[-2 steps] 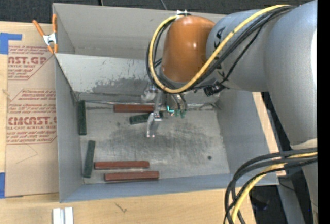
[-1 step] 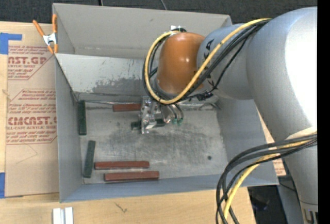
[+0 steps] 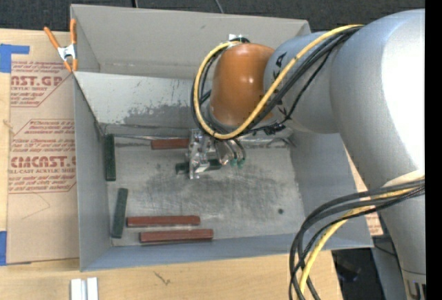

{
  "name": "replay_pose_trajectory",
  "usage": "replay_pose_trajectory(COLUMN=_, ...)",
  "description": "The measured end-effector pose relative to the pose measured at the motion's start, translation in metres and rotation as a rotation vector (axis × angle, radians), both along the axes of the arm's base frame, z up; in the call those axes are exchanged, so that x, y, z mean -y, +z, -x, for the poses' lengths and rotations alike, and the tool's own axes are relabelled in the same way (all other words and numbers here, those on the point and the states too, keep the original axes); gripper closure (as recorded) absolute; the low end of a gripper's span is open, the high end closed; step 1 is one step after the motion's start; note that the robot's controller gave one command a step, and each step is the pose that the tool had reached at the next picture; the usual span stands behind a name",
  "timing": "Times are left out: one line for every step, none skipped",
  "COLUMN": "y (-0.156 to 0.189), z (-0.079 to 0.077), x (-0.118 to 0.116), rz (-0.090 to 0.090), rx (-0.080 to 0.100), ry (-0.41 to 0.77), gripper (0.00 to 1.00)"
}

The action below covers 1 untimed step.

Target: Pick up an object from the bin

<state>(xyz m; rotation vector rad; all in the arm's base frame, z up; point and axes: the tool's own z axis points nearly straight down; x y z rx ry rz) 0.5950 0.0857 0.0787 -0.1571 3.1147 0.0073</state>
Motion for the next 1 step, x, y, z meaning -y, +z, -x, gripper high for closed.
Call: replay_pose_trajectory(y=0.194, z=0.0165, x=-0.0028, rz=0.003, rx=-0.012, ry=-0.052, gripper=1.0)
